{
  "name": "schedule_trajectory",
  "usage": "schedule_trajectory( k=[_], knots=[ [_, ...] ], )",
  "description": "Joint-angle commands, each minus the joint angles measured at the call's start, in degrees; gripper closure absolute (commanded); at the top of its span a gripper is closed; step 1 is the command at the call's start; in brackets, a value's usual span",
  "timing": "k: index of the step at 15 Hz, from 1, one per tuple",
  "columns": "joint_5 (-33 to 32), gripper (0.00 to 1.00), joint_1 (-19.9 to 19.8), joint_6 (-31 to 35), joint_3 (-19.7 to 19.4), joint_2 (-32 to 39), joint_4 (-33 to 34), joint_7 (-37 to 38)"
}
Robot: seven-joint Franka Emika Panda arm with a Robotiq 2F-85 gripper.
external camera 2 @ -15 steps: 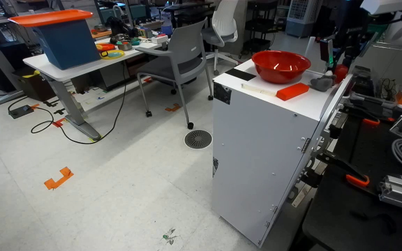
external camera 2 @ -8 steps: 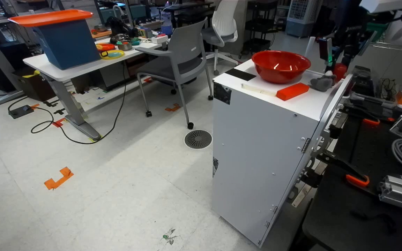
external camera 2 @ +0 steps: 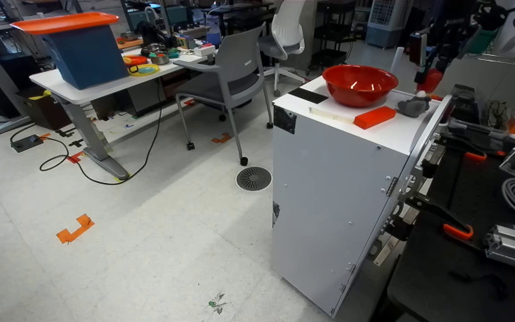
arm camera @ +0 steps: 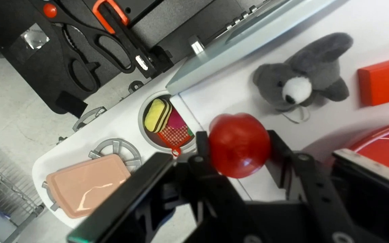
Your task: Put the red object inside the red bowl
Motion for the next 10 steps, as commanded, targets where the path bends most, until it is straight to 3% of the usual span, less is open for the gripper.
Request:
schedule_trajectory(
  k=[1, 10],
  knots=[
    [0.7, 0.82, 0.8, 0.6, -0.5, -2.9, -0.9, -3.4],
    [-3.9, 0.82, -0.3, 2.0, 0.2, -4.7, -0.9, 0.5]
  ],
)
